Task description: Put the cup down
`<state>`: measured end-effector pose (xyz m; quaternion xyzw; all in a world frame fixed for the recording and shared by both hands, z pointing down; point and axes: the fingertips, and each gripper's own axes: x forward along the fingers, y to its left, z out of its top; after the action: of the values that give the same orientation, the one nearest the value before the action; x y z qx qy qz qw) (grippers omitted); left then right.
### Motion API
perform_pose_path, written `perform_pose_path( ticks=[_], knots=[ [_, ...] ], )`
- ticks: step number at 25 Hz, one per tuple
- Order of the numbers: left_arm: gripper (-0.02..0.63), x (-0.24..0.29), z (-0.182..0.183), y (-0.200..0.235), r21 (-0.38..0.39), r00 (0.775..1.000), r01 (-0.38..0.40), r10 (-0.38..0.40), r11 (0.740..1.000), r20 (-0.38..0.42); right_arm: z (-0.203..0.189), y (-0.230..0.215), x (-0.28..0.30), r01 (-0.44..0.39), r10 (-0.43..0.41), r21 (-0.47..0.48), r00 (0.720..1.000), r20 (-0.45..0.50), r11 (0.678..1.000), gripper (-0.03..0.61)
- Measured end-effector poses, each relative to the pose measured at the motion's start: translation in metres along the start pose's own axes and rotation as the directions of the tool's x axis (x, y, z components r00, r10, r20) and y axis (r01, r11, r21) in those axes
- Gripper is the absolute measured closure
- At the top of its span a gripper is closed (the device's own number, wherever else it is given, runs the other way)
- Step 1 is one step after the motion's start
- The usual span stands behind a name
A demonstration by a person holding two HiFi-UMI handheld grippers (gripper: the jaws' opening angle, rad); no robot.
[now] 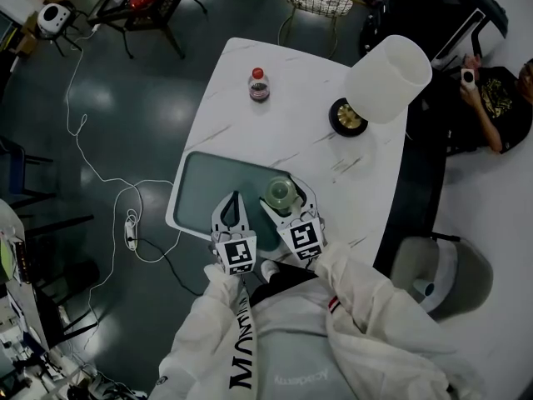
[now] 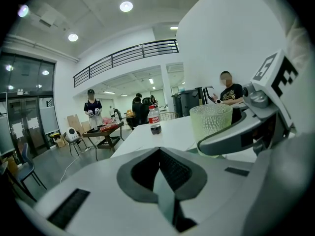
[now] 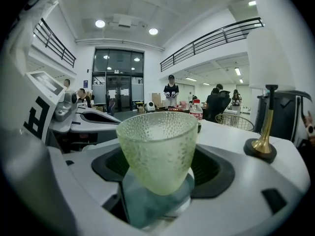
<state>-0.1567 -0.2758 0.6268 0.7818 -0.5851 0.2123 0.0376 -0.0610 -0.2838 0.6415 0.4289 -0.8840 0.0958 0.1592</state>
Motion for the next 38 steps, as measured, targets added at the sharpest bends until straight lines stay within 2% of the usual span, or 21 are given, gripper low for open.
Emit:
perform_pose_path(
  ticks=[10,32,38],
  knots=[
    [0.603,0.013,-0.012,-0.004,-0.009,0.999,-0.01,0.01,1.0,-0.031,-0.019,-0.008,0.017,-0.009,0.009,0.014,0.999,-0.036,1.0,0.205],
    [0.603,0.022,-0.014,-0.011,-0.019,0.998,0.004,-0.005,1.0,-0.055,-0.039,-0.016,0.03,-0.008,0.012,0.037,0.996,-0.092,0.999,0.204],
    [0.603,0.019,-0.015,-0.009,-0.033,0.998,0.003,-0.005,0.999,-0.059,-0.04,-0.017,0.03,-0.004,0.012,0.082,0.995,-0.096,0.997,0.204]
  ],
)
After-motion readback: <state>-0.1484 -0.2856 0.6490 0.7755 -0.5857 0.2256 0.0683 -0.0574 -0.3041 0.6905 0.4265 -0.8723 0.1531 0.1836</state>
